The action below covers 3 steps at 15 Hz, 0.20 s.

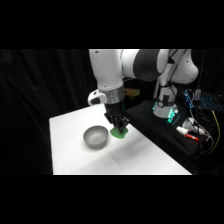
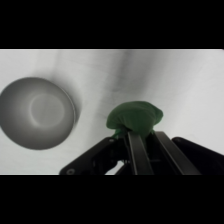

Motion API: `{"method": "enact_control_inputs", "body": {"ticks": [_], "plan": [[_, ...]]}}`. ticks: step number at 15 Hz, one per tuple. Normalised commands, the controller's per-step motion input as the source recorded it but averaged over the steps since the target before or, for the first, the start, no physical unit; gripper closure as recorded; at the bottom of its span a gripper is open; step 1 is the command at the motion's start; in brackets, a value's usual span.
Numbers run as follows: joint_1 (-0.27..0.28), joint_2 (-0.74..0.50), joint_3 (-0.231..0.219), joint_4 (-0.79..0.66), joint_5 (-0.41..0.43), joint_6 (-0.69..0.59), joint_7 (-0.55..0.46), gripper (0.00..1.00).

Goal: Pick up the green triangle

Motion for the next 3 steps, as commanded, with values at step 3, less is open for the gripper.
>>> {"method": "enact_control_inputs", "body": {"ticks": [3], "plan": [[0.062, -0.09, -0.027, 0.07, -0.010, -0.08, 0.14, 0.96]]}}
